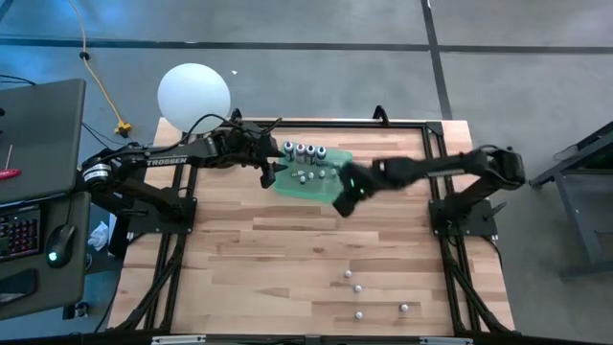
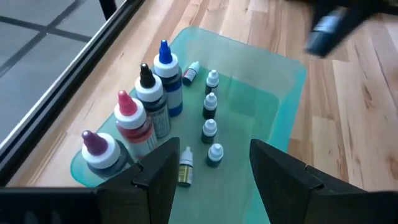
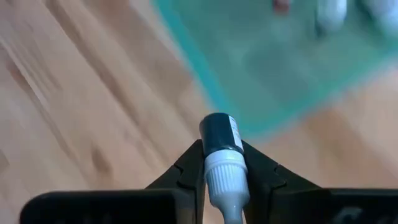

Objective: Pick & Place food coloring
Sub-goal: Put the blue food coloring bottle into the bin

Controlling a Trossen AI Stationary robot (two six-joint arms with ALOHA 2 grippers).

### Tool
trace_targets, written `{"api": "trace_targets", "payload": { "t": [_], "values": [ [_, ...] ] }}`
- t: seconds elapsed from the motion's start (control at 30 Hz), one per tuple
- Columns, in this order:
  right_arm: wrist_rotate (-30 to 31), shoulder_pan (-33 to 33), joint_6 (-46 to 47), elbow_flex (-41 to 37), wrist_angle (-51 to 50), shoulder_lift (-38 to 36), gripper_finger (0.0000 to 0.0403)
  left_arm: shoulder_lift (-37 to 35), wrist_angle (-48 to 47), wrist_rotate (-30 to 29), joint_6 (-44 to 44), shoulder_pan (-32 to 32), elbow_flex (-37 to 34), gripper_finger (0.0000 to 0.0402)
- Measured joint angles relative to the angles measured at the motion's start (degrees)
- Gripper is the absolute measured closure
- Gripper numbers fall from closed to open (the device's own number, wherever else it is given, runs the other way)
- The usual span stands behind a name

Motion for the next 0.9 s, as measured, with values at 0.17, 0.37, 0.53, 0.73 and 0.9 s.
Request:
{"api": "trace_targets", "payload": {
  "t": [0.17, 0.37, 0.53, 0.73, 0.9],
  "values": [
    [-3.50, -8.51, -12.11, 4.89, -1.38, 4.34, 0.0340, 0.00, -0.07, 0.02, 0.94, 0.00, -0.02, 0.0209],
    [-0.60, -10.78, -24.45, 18.71, -15.82, 15.24, 0.0340, 0.00, -0.15, 0.02, 1.26, 0.00, -0.02, 0.0209],
    [-0.45, -10.64, -28.50, 28.13, -28.59, 24.33, 0.0338, 0.00, -0.61, 0.02, 1.31, 0.00, -0.04, 0.0209],
    [-1.30, -10.69, -33.71, 32.28, -29.18, 29.88, 0.0330, -0.01, -1.00, -0.21, 2.74, 0.00, -0.04, 0.0209],
    [-0.50, -10.64, -34.80, 32.24, -28.94, 30.95, 0.0298, -0.01, -2.33, -0.26, 2.88, 0.00, -0.04, 0.0209]
  ]
}}
